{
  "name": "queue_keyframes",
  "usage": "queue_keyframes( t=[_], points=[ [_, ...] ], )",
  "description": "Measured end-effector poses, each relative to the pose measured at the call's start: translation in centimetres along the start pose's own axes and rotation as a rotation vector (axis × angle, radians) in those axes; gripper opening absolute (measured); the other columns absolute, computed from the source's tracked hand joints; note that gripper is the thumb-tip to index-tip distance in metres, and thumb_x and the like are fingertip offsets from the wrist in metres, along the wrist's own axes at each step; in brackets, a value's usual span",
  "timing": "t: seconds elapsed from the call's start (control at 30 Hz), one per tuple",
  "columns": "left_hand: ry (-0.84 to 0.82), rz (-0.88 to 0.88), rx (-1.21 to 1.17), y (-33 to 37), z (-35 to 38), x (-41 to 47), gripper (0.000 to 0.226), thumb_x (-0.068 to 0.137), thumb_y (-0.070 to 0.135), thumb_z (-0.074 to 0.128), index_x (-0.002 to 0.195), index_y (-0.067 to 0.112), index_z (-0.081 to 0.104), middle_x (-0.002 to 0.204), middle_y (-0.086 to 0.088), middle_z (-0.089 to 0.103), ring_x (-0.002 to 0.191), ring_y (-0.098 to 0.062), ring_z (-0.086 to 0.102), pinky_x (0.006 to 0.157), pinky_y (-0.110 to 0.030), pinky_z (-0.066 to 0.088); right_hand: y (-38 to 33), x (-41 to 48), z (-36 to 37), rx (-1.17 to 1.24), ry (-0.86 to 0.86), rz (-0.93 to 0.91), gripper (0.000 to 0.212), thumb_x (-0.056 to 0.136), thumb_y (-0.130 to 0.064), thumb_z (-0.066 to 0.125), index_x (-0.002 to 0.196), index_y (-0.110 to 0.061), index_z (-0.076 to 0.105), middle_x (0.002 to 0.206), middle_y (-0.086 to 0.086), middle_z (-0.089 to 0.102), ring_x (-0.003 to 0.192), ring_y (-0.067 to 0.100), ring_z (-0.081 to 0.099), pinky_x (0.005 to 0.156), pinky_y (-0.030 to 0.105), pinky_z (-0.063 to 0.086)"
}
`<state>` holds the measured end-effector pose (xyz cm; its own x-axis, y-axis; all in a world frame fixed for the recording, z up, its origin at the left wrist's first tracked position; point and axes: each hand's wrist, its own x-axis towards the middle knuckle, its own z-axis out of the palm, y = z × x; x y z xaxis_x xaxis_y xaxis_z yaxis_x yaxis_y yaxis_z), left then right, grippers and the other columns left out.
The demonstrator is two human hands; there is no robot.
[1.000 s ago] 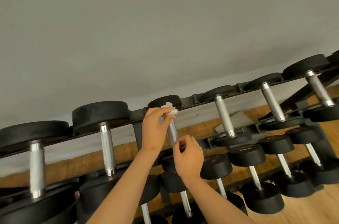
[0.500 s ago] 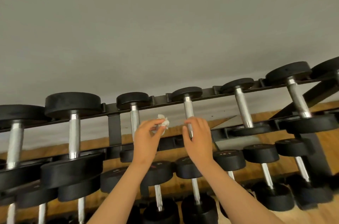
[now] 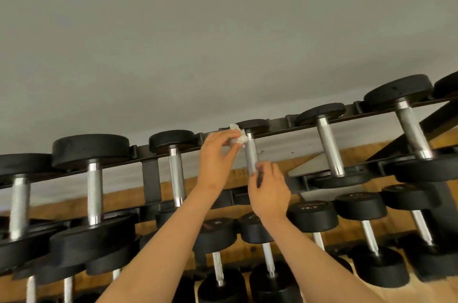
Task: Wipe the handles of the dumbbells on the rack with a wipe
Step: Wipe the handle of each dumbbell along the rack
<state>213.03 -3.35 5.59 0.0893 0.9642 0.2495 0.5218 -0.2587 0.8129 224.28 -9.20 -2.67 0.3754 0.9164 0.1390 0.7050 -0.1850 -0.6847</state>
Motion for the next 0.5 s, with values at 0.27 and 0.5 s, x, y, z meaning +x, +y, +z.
queue_keyframes(
  t=[0.27,0.5],
  points=[
    [-0.067,0.056,-0.014,-1.0,3.1,5.8,0.018,0.085,0.009,0.072,0.102,0.013,0.073,0.107,0.003,0.07,0.101,-0.011,0.063,0.094,-0.029,0.051,0.0,0.0,0.0,-0.046,0.005,-0.014,0.025,0.087,-0.027,0.055,0.111,-0.021,0.06,0.097,-0.004,0.061,0.079,0.014,0.062,0.055,0.013,0.031],
    [0.093,0.041,-0.105,-2.5,3.5,3.8,0.022,0.082,0.005,0.073,0.1,0.017,0.071,0.107,0.005,0.068,0.104,0.001,0.059,0.095,-0.015,0.046,0.0,0.1,0.3,-0.022,0.023,-0.021,0.035,0.086,-0.037,0.039,0.111,-0.023,0.058,0.096,-0.006,0.06,0.08,0.014,0.061,0.056,0.024,0.046]
  ],
)
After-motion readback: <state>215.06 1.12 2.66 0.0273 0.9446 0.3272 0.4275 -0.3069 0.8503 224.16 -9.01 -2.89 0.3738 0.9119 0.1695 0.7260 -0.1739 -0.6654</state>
